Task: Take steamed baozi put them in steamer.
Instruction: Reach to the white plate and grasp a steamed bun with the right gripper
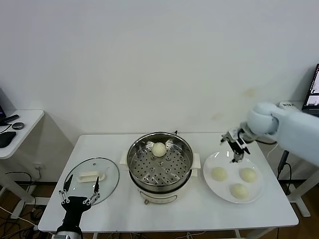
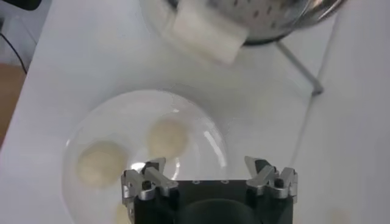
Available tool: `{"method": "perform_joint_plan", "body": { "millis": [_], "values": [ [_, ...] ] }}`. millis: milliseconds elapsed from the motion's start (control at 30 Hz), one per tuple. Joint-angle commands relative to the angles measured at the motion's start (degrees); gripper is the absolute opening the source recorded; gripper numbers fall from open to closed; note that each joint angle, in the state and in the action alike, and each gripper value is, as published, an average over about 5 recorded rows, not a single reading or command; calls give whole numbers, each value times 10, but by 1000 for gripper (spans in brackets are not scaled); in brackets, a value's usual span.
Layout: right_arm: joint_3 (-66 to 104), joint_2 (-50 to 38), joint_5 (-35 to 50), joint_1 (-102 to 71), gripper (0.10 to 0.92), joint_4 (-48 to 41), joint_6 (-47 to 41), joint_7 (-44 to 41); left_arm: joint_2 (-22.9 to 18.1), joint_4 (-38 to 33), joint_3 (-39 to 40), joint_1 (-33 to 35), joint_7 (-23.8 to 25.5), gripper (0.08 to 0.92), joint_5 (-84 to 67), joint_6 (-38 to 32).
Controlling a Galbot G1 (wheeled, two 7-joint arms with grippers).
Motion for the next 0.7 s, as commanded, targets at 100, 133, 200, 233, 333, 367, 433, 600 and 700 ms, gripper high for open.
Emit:
{"method": "perform_joint_plan", "body": {
  "millis": [100,133,200,233,333,367,433,600,700],
  "values": [
    [104,5,-36,-173,823,-53,-22,29,0,-4,-4,6,-1,823,7,3],
    [112,15,-41,-184,823,-62,-18,29,0,-4,-5,7,-1,823,7,2],
    [128,34,-52,-204,823,-81,-10,30,-1,-4,-8,8,-1,823,7,2],
    [134,43,-56,-211,823,-89,-7,30,-2,-3,-9,7,-1,823,7,2],
    [151,68,-65,-229,823,-112,0,34,-4,-1,-10,6,-1,823,7,2],
    [155,76,-67,-232,823,-118,0,34,-4,0,-11,6,-1,823,7,2],
    [160,89,-71,-237,823,-128,-1,36,-4,0,-12,5,-1,823,7,2],
    [167,108,-82,-249,823,-150,-6,38,-5,0,-13,5,-1,823,7,2],
    [170,114,-86,-252,823,-162,-9,38,-5,0,-13,6,-1,823,7,2]
  ]
}}
